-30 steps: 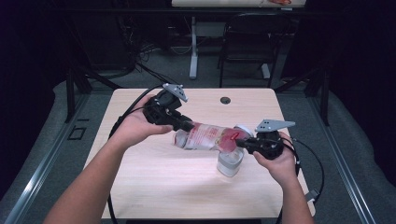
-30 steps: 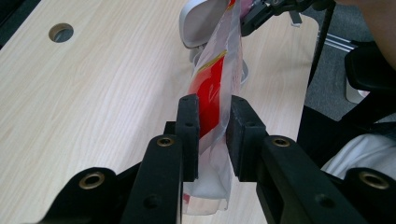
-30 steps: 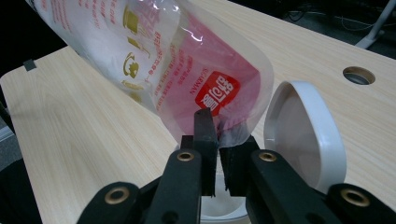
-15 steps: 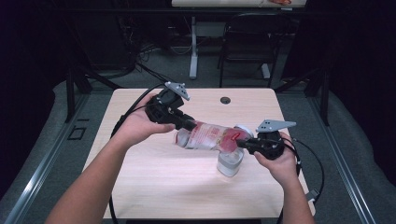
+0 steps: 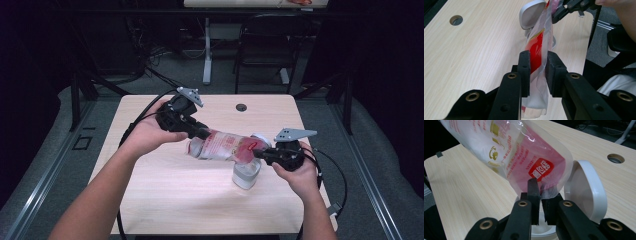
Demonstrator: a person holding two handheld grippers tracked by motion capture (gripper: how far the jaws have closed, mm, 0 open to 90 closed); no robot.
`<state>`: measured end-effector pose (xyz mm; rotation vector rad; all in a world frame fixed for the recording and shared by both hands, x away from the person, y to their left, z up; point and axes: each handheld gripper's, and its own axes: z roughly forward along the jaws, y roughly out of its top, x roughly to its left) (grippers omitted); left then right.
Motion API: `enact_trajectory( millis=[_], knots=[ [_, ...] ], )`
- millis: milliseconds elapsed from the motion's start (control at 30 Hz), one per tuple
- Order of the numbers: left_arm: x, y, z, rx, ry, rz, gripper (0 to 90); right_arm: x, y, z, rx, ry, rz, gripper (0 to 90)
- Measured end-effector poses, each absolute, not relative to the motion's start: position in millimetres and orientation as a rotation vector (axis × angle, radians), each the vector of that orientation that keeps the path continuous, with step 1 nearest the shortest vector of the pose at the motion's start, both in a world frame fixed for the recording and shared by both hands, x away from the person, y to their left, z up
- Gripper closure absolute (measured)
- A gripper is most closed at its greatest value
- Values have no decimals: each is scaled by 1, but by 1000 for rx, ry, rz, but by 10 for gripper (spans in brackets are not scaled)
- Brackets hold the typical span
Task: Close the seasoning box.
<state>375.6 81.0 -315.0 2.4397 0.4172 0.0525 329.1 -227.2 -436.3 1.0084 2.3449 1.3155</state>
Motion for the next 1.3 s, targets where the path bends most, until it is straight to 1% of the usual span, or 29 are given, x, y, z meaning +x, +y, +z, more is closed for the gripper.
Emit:
enact_trajectory(
  millis=[1300],
  knots=[
    [374,73,-311,2438,394,67,757,329,-230,-438,1030,2344,1308,856]
  ],
)
